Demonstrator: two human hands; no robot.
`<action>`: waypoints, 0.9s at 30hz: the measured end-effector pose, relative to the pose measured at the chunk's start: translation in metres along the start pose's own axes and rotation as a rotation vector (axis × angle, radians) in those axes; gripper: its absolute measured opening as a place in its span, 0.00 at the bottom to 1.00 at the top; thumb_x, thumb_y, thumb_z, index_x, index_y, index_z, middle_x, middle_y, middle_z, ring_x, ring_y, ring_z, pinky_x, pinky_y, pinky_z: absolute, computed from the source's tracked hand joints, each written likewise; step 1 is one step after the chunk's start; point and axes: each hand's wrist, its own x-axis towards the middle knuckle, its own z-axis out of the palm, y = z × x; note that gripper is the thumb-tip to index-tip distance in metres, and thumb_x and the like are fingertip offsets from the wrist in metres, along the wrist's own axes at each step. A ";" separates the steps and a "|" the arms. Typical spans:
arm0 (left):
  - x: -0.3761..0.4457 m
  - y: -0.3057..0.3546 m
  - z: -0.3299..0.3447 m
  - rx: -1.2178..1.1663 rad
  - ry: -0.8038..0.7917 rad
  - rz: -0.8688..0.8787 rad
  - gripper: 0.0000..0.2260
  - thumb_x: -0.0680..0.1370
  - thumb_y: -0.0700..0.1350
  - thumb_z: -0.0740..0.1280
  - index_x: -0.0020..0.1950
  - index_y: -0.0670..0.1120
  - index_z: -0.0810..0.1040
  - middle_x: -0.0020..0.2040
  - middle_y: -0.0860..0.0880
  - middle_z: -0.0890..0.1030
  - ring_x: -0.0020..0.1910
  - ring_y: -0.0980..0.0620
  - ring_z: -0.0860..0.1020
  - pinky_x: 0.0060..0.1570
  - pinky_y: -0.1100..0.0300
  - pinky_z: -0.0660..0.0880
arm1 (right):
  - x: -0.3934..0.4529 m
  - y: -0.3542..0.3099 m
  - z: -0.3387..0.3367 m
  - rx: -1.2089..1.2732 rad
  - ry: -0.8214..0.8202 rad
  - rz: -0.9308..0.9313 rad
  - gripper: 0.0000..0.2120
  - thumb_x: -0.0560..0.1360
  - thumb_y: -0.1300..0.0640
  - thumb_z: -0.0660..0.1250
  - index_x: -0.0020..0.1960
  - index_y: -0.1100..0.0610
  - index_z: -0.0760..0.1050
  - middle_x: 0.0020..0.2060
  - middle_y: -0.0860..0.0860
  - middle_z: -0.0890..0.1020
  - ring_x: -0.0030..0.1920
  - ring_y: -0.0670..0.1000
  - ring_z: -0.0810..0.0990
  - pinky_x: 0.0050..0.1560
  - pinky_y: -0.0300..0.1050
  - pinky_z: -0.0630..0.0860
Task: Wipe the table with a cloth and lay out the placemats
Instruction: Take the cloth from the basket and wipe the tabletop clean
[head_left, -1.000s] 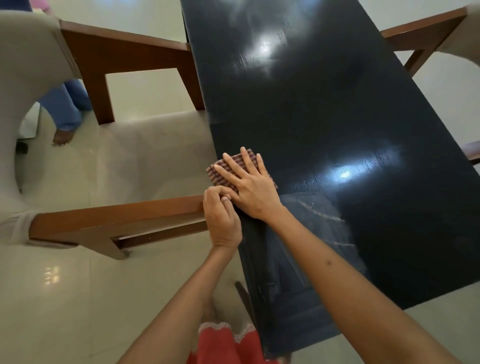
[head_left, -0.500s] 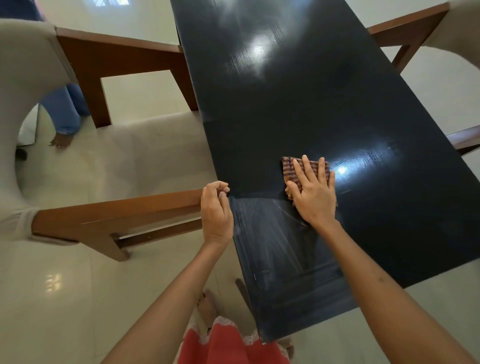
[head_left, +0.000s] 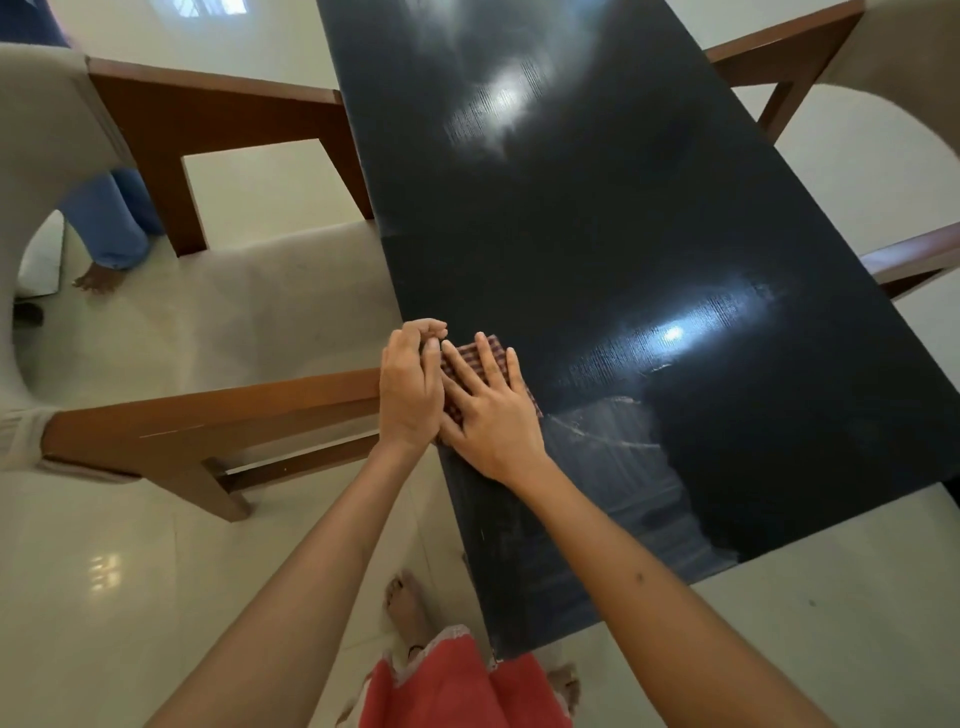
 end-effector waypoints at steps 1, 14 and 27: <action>0.001 0.002 0.001 0.008 -0.039 0.012 0.12 0.80 0.47 0.54 0.56 0.47 0.75 0.52 0.49 0.78 0.53 0.52 0.76 0.56 0.49 0.74 | -0.002 0.006 -0.001 0.000 0.006 0.002 0.26 0.79 0.40 0.56 0.75 0.45 0.62 0.75 0.48 0.65 0.77 0.58 0.54 0.75 0.63 0.50; -0.012 0.013 -0.001 -0.009 -0.242 -0.022 0.12 0.83 0.44 0.54 0.60 0.45 0.76 0.54 0.48 0.79 0.54 0.55 0.77 0.57 0.62 0.73 | -0.055 0.102 -0.028 -0.057 -0.018 0.445 0.31 0.77 0.38 0.45 0.78 0.46 0.56 0.78 0.47 0.57 0.78 0.58 0.45 0.76 0.61 0.43; -0.019 0.025 0.014 0.007 -0.286 -0.003 0.14 0.84 0.47 0.53 0.63 0.46 0.74 0.57 0.48 0.78 0.57 0.56 0.76 0.59 0.61 0.74 | -0.063 -0.014 -0.006 -0.002 -0.027 -0.010 0.25 0.80 0.42 0.54 0.73 0.49 0.66 0.74 0.51 0.67 0.78 0.58 0.52 0.74 0.63 0.53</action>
